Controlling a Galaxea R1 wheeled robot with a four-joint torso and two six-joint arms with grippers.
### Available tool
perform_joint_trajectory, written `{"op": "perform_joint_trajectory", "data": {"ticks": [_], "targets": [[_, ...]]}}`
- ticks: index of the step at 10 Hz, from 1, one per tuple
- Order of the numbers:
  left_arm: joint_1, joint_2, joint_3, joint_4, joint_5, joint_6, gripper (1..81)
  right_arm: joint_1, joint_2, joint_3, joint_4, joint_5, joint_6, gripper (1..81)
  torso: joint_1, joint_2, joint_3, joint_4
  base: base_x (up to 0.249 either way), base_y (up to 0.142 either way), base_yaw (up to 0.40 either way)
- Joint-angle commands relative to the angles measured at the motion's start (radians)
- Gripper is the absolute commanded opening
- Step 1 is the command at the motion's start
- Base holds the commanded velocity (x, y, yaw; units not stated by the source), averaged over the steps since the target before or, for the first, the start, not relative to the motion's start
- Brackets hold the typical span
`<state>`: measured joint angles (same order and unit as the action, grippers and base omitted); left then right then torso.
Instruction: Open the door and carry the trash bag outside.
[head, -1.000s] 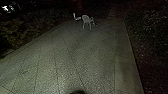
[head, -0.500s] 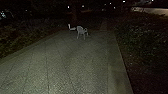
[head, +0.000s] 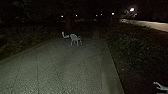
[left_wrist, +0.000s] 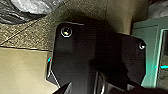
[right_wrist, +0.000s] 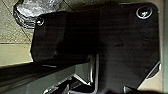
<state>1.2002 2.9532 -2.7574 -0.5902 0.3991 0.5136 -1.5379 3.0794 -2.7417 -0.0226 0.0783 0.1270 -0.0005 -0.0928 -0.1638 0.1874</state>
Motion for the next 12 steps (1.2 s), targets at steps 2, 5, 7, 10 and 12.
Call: {"op": "perform_joint_trajectory", "data": {"ticks": [2,5,7,10,12], "targets": [[0.02,0.055,-0.044,0.004,-0.019,0.074,81.1,0.035,0.014,0.016,-0.013,-0.04,-0.009,81.1,0.001,0.0,-0.001,0.0,0.0,0.0,0.0],[0.057,0.08,-0.053,0.012,-0.039,0.083,81.1,0.035,0.014,0.016,-0.013,-0.04,-0.009,81.1,0.001,-0.001,0.101,-0.021,0.0,0.0,0.0],[0.068,0.08,-0.053,0.012,-0.063,0.085,81.1,0.035,0.014,0.016,-0.013,-0.04,-0.009,81.1,0.001,-0.001,0.052,-0.005,0.0,0.0,0.0],[0.111,0.103,-0.07,0.015,-0.164,0.118,81.1,0.034,0.018,0.019,-0.019,-0.041,-0.013,81.1,0.001,-0.002,0.107,-0.005,0.0,0.0,0.0],[0.134,0.11,-0.096,0.013,-0.171,0.131,81.1,0.026,0.018,0.019,-0.014,-0.041,-0.014,81.1,0.001,-0.003,0.106,-0.005,0.0,0.0,0.0]]}}
